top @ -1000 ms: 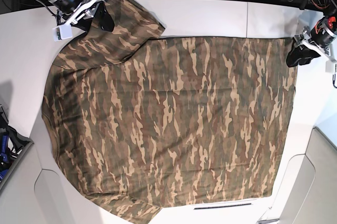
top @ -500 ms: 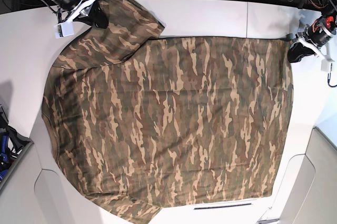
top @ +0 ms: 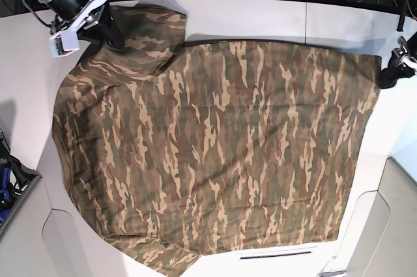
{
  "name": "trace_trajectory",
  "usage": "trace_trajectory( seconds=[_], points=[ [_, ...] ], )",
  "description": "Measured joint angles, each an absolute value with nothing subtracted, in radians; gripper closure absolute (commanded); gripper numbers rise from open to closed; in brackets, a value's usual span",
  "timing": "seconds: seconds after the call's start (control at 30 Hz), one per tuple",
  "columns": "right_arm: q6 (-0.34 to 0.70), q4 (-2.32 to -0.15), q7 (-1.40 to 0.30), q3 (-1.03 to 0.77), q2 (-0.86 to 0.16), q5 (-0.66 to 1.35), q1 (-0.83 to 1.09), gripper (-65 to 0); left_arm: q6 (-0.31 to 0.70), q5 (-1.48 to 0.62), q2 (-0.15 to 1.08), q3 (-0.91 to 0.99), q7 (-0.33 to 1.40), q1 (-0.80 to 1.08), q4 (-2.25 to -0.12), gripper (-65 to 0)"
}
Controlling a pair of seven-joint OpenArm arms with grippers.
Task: Fold the T-shirt properly
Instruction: 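Lift the grasped edge with both grippers and fold it over the shirt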
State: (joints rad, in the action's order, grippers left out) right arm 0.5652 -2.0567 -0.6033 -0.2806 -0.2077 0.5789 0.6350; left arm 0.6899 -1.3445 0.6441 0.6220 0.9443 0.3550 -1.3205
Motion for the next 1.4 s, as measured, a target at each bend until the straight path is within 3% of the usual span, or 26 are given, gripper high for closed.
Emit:
trace_trajectory(
  seconds=[0.2,0.37,0.57,0.67,1.0,1.03,1.1,1.17,1.23,1.4],
  points=[
    [0.569,-2.079,-0.608,-0.35,-0.207,0.588,0.539,0.0,0.69,-1.367,0.668,0.643,0.903,0.339,-1.348,0.0],
    [0.581,-1.998,-0.608,-0.354,-0.205,0.571,0.376,0.0,0.689,-1.199,0.668,0.588,0.785,0.242,-1.347,0.0],
    [0.581,-1.75,-0.611,-0.354,-0.202,0.57,0.116,0.0,0.693,-0.878,0.667,0.394,0.562,0.091,-1.343,0.0],
    [0.579,-1.62,-0.61,-0.355,-0.202,0.553,-0.002,0.0,0.632,-0.744,0.668,0.327,0.508,0.014,-1.343,0.0],
    [0.577,-1.23,-0.606,-0.285,-0.202,0.471,-0.351,0.0,0.558,-0.607,0.657,0.189,0.444,-0.194,-1.196,0.0],
    [0.573,-1.2,-0.606,-0.276,-0.202,0.471,-0.373,-0.4,0.558,-0.599,0.648,0.189,0.444,-0.212,-1.166,-2.5],
    [0.566,-1.156,-0.61,-0.263,-0.202,0.47,-0.399,-15.5,0.558,-0.595,0.631,0.189,0.445,-0.236,-1.102,-12.5],
    [0.565,-1.147,-0.619,-0.258,-0.202,0.469,-0.399,-25.2,0.555,-0.594,0.619,0.189,0.44,-0.246,-1.048,-21.4],
    [0.565,-1.147,-0.661,-0.257,-0.202,0.47,-0.389,-25.9,0.556,-0.595,0.618,0.189,0.437,-0.247,-1.015,-25.6],
    [0.565,-1.172,-0.791,-0.308,-0.196,0.47,-0.369,-25.9,0.554,-0.595,0.624,0.22,0.449,-0.245,-1.005,-25.7]
  ],
)
